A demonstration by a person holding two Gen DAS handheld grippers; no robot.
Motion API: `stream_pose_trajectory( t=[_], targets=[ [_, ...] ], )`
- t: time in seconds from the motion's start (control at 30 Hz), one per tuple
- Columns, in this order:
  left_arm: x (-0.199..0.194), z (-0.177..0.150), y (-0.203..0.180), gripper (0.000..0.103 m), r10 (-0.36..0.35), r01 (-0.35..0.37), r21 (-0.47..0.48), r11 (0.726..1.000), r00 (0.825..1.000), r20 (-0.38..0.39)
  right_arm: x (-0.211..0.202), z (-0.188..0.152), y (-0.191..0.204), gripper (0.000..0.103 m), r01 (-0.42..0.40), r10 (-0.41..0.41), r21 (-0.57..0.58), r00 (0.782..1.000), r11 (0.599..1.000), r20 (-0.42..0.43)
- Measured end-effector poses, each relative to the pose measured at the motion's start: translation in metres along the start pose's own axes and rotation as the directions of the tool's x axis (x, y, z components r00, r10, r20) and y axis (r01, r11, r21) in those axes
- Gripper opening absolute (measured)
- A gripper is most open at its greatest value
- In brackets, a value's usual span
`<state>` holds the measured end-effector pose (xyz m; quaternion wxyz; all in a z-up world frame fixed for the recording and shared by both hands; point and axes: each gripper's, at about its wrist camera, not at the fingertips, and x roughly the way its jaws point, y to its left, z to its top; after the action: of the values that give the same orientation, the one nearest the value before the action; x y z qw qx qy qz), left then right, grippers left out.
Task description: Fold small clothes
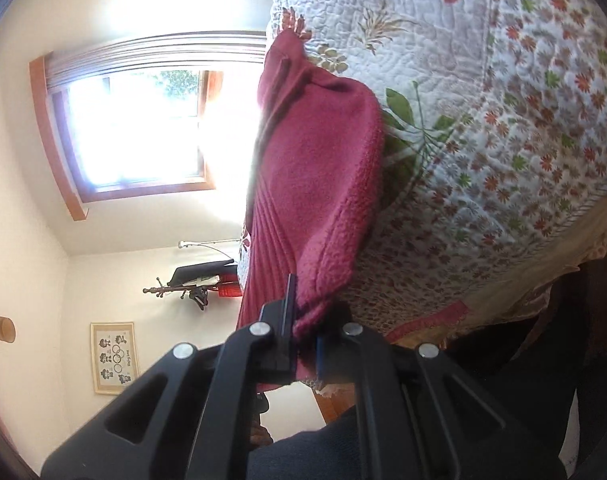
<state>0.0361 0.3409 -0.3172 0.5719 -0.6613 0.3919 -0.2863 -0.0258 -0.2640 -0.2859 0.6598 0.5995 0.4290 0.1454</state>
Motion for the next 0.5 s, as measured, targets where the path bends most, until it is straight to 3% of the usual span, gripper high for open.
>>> stream_pose_trajectory(
  t=[0.27, 0.5],
  targets=[
    [0.012, 0.017, -0.030, 0.006, -0.072, 0.071, 0.006, 0.997, 0.997, 0.021, -0.003, 0.023, 0.046, 0.005, 0.007, -0.005, -0.064, 1.000, 0.998, 0.029],
    [0.034, 0.052, -0.055, 0.006, -0.119, 0.121, -0.060, 0.991, 0.992, 0.038, 0.014, 0.059, 0.095, 0.005, 0.024, -0.016, -0.121, 0.998, 0.992, 0.065]
  ],
)
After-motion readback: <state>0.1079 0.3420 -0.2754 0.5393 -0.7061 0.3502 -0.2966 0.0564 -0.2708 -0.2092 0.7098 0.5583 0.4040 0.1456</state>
